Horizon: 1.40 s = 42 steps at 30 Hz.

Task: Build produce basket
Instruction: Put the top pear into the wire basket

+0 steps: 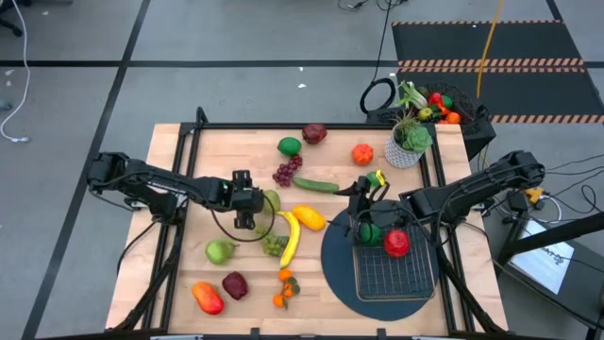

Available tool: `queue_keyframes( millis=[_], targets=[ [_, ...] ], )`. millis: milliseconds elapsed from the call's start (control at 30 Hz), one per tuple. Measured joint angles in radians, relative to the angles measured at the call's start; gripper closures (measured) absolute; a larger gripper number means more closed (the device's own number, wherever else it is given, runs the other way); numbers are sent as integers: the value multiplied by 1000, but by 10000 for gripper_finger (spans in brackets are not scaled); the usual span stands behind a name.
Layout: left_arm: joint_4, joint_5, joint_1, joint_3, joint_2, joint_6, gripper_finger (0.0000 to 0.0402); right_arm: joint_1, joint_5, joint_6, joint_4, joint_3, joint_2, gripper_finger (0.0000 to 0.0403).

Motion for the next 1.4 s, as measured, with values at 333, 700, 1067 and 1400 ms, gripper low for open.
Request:
queue_keyframes(
  millis=[333,700,1067,1400],
  targets=[
    [209,69,57,-124,1,64,132,1,0,-19,4,0,0,23],
    [378,119,88,-203,1,130,188,1,1,2,4,0,0,23],
    [451,116,111,-229,0,163,246,1,2,3,29,0,0,23],
    [355,70,94,-63,1,238,246,-16,2,-81,153,1,57,23]
  ],
)
